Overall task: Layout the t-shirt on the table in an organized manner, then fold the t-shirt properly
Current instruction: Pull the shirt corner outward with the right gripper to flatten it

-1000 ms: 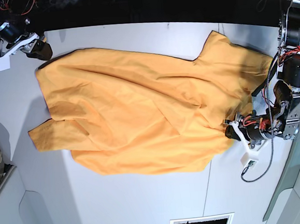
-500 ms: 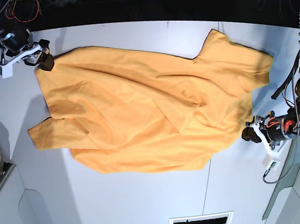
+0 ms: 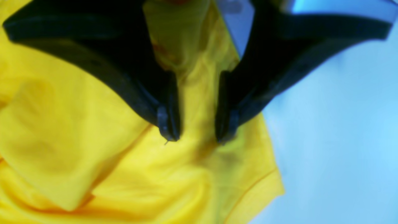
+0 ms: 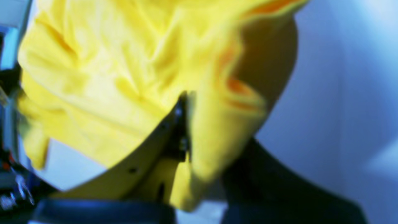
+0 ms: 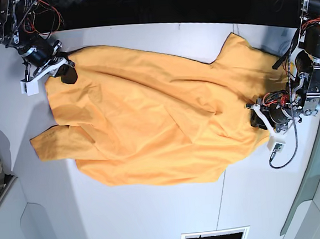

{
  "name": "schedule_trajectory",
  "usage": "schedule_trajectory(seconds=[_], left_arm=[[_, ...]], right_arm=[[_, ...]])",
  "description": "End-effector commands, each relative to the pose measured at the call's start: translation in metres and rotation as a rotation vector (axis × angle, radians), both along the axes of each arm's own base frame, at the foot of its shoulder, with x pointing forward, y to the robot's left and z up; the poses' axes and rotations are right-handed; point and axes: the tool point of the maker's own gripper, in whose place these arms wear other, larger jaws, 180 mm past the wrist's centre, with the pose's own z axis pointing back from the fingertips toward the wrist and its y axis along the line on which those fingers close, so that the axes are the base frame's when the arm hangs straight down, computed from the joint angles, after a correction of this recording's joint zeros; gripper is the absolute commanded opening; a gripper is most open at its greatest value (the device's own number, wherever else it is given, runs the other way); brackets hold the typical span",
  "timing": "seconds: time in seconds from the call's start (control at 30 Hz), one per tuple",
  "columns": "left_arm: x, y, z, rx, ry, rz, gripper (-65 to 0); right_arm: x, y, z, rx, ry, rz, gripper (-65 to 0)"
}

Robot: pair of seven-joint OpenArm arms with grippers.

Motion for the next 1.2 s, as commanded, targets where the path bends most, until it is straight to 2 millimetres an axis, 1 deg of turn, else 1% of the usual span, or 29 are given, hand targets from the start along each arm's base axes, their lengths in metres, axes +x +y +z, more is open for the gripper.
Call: schedule_trajectory(seconds=[0.0, 0.07, 0.13, 0.23, 0.3, 0.33, 0.4, 0.43, 0.47, 0.5, 0.57, 0.7, 0.77, 0.83, 0.93, 1.03, 1.1, 1.17], left_arm=[[0.000, 0.020, 0.003, 0.076, 0.014, 0.020, -44.0], [0.000, 0.023, 0.003, 0.098, 0.013, 0.020, -44.0], [0.000, 0.023, 0.003, 0.101, 0.015, 0.019, -44.0], [0.000, 0.024, 0.003, 0.108, 0.016, 0.016, -44.0], [-0.001, 0.025, 0.002, 0.111, 0.017, 0.014, -44.0], [-0.001, 0.025, 0.002, 0.112, 0.021, 0.014, -44.0], [-0.003, 0.024, 0.001, 0.112, 0.026, 0.014, -44.0], [-0.004, 0.024, 0.000, 0.112, 0.028, 0.014, -44.0], [-0.004, 0.024, 0.000, 0.111, 0.028, 0.014, -44.0], [-0.004, 0.024, 0.000, 0.111, 0.028, 0.013, -44.0], [-0.004, 0.024, 0.000, 0.111, 0.028, 0.014, -44.0], [-0.004, 0.025, 0.000, 0.113, 0.031, 0.014, -44.0], [-0.005, 0.025, -0.001, 0.114, 0.037, 0.015, -44.0], [-0.006, 0.025, -0.002, 0.116, 0.042, 0.015, -44.0], [-0.012, 0.020, -0.005, 0.105, 0.081, -0.025, -44.0], [-0.021, 0.006, -0.008, 0.076, 0.135, -0.113, -44.0], [-0.023, 0.000, -0.004, 0.055, 0.138, -0.136, -44.0], [-0.019, -0.002, 0.007, 0.034, 0.107, -0.140, -44.0]], right_arm=[[0.011, -0.007, 0.014, -0.020, -0.037, 0.011, -65.0], [0.012, -0.009, 0.031, -0.013, -0.045, 0.027, -65.0], [0.010, -0.019, 0.051, -0.017, -0.067, 0.023, -65.0], [0.005, -0.045, 0.082, -0.058, -0.136, -0.036, -65.0], [-0.005, -0.059, 0.097, -0.085, -0.165, -0.070, -65.0], [-0.011, -0.064, 0.102, -0.097, -0.171, -0.080, -62.4], [-0.023, -0.068, 0.110, -0.109, -0.178, -0.088, -47.4], [-0.029, -0.067, 0.113, -0.110, -0.180, -0.086, -41.1], [-0.034, -0.066, 0.114, -0.117, -0.176, -0.079, -36.7], [-0.037, -0.065, 0.115, -0.122, -0.173, -0.075, -34.3], [-0.041, -0.065, 0.115, -0.126, -0.169, -0.074, -33.9], [-0.038, -0.070, 0.115, -0.151, -0.187, -0.099, -33.9], [-0.036, -0.076, 0.112, -0.180, -0.191, -0.128, -33.9], [-0.033, -0.088, 0.105, -0.213, -0.177, -0.178, -33.9], [-0.032, -0.105, 0.086, -0.258, -0.116, -0.234, -33.9], [-0.031, -0.116, 0.063, -0.249, -0.059, -0.243, -33.9], [-0.031, -0.124, 0.047, -0.234, -0.024, -0.240, -33.9], [-0.033, -0.132, 0.034, -0.217, 0.002, -0.234, -33.9]])
